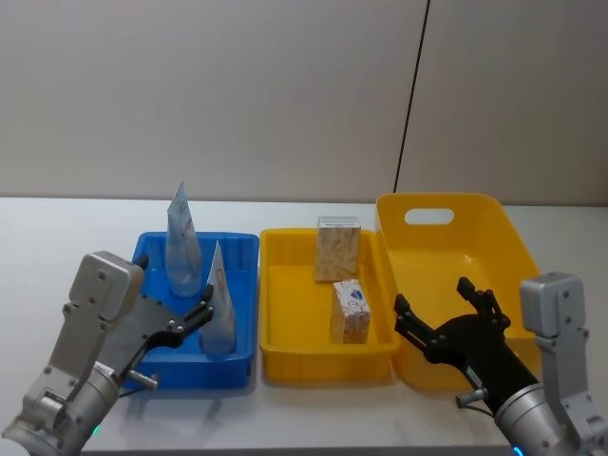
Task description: Bimanual collaborative sorting of washing and personal care products
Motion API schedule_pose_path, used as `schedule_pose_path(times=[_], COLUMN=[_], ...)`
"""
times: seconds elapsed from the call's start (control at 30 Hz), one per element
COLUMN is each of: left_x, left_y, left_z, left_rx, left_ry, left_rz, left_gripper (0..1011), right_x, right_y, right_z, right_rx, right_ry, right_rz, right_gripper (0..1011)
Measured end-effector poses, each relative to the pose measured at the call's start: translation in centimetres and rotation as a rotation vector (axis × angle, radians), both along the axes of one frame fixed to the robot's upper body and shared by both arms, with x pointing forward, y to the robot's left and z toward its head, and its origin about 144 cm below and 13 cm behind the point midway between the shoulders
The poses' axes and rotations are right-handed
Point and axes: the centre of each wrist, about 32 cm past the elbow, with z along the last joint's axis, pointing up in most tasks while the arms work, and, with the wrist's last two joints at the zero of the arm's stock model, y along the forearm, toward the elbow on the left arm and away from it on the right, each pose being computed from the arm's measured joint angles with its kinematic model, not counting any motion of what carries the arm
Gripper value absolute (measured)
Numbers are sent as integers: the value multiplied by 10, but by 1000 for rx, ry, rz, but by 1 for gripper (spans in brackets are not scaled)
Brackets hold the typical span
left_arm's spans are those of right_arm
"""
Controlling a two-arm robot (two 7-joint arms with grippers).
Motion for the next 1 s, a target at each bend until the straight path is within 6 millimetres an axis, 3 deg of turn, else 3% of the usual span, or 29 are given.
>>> schedule_pose_path(times=[1.0], left_x=[0], left_y=[0], left_z=[0], left_rx=[0], left_ry=[0], left_rz=[0], left_gripper=[1001], right_x=[0], right_y=[0], right_z=[0], right_rx=[0], right_ry=[0], right_rz=[0], right_gripper=[1004])
